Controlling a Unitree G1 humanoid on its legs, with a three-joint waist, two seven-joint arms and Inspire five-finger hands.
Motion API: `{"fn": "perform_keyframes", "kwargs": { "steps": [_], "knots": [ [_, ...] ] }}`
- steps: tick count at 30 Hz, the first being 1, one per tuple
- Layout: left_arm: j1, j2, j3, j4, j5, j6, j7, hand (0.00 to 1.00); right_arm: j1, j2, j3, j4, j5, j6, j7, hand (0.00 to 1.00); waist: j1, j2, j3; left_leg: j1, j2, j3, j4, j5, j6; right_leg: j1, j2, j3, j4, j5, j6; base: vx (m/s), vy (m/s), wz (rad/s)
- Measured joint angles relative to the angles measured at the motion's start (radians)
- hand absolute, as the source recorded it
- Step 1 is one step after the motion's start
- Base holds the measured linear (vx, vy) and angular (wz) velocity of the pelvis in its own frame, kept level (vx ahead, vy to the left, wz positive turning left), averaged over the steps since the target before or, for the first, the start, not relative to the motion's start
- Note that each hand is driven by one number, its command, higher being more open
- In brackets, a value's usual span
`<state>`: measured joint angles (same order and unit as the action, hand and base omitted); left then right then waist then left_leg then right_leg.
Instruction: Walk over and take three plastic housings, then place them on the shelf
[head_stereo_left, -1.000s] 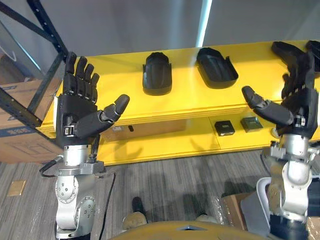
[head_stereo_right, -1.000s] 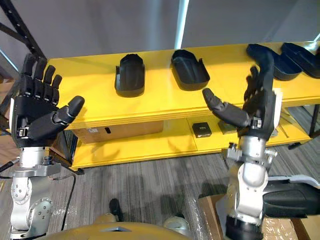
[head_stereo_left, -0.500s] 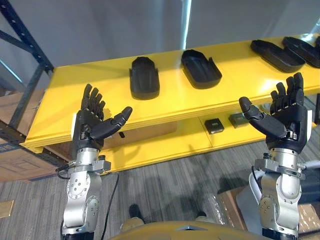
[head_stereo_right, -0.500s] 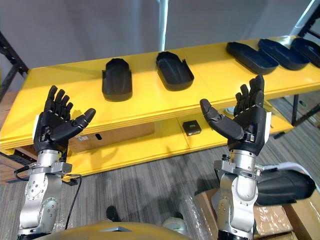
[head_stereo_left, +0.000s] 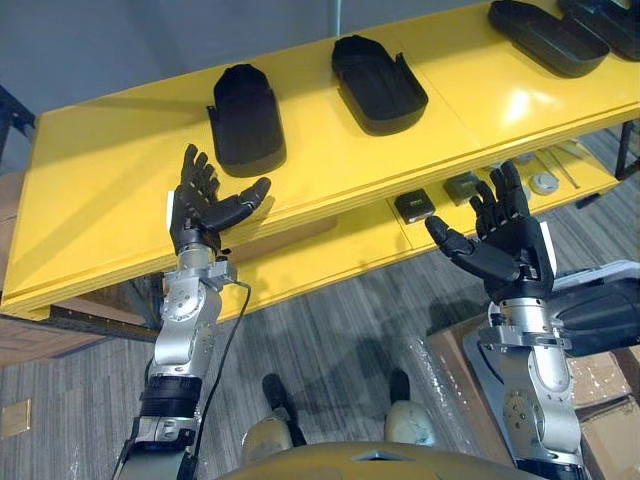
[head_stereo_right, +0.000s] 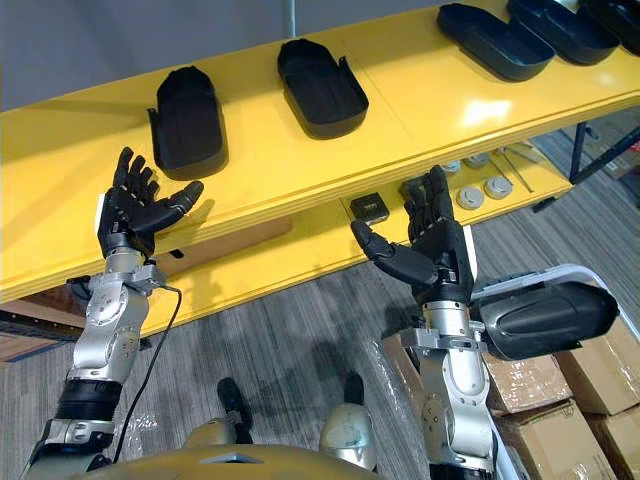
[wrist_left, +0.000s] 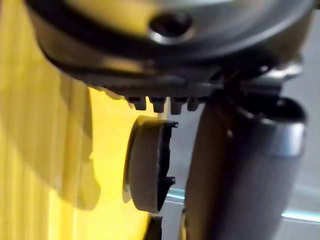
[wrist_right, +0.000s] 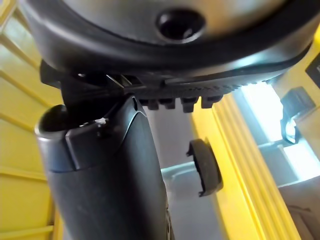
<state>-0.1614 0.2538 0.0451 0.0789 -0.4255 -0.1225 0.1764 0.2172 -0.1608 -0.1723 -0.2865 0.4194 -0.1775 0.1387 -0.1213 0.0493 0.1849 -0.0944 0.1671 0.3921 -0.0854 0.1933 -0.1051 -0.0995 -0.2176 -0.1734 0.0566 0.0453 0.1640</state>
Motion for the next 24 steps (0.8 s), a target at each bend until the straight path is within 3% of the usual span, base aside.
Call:
{"fn": "perform_keyframes", "kwargs": {
  "steps": [10,15,24],
  "knots": [
    [-0.063,0.004,0.009,0.051,0.003,-0.009,0.084,1.0,0.017,-0.001,-0.002,0.0,0.021,0.016,0.022,1.0,-0.016,0.007,0.048,0.007,0.0,0.015,-0.003,-0.008,-0.007,-0.023,-0.004,0.018,0.049,-0.03,-0.003,-0.04,-0.002,-0.02],
    [-0.067,0.004,0.014,0.069,-0.008,-0.044,0.048,1.0,0.038,-0.001,-0.002,0.0,0.021,0.016,0.029,1.0,-0.017,0.006,0.052,0.007,0.0,0.017,0.0,0.002,0.004,-0.024,-0.004,0.02,0.049,-0.019,0.003,0.03,-0.012,-0.01],
    [-0.076,0.004,0.012,0.071,-0.015,-0.047,-0.03,1.0,0.026,-0.001,0.008,0.0,0.021,0.016,0.034,1.0,-0.019,0.001,0.057,0.02,0.0,0.029,0.0,0.0,0.002,-0.019,-0.003,0.03,0.048,-0.019,0.004,0.01,-0.008,-0.04]
  ]
}}
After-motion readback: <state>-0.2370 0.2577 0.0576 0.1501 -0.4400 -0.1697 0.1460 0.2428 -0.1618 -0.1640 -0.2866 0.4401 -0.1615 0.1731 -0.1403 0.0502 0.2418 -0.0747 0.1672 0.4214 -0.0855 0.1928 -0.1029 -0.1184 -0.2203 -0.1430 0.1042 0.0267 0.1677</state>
